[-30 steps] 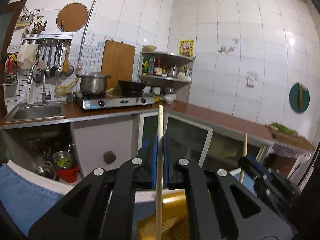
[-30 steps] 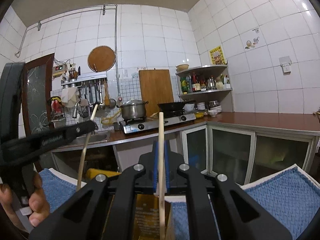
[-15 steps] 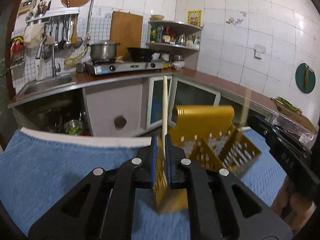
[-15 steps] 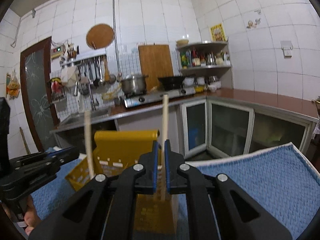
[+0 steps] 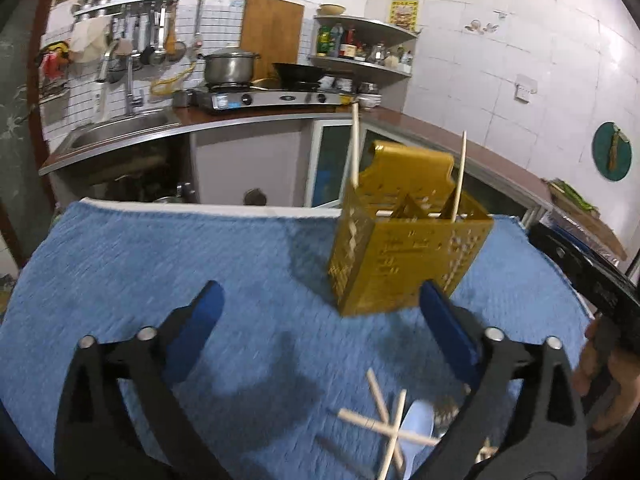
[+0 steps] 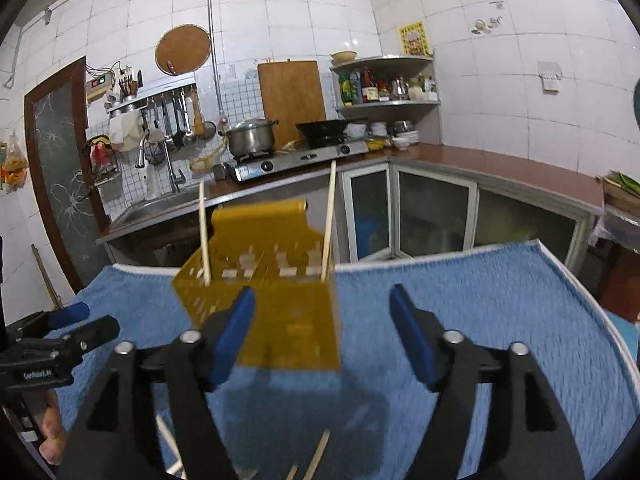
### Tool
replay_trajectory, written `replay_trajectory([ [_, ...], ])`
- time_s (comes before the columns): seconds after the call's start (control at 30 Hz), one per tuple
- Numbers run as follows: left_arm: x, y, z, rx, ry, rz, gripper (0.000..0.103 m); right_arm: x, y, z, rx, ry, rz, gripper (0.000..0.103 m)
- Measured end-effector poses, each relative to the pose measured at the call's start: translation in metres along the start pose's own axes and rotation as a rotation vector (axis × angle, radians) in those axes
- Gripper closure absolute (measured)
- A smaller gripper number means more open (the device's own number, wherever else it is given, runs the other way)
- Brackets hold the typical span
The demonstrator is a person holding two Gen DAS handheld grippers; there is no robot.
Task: Organize utensils
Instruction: 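Move both open tools back down to the chopstick pile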
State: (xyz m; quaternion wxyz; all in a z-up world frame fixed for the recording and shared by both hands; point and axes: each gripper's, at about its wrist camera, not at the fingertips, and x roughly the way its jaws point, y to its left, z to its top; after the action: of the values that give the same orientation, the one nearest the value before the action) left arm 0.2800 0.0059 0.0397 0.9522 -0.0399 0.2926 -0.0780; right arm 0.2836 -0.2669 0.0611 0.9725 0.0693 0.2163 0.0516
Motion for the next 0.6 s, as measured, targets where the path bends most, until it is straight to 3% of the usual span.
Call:
replay_trajectory([
  [0.17, -0.016, -0.004, -0.023, 0.02, 0.036, 0.042, 0.005, -0.026, 0.013, -0.036, -0.038, 0.029, -0.036, 0.016],
  [0.33, -0.021, -0.003, -0.042, -0.018, 0.065, 0.021, 0.005, -0.034, 0.013, -0.065, -0.026, 0.093, -0.068, 0.014],
  [0.47, -0.013, -0.005, -0.053, -0.016, 0.093, 0.057, 0.005, -0.028, 0.009, -0.082, -0.024, 0.123, -0.102, 0.014],
  [0.6, 0.005, -0.002, -0.067, -0.039, 0.166, 0.027, 0.005, -0.019, 0.006, -0.094, -0.046, 0.172, -0.124, 0.014],
])
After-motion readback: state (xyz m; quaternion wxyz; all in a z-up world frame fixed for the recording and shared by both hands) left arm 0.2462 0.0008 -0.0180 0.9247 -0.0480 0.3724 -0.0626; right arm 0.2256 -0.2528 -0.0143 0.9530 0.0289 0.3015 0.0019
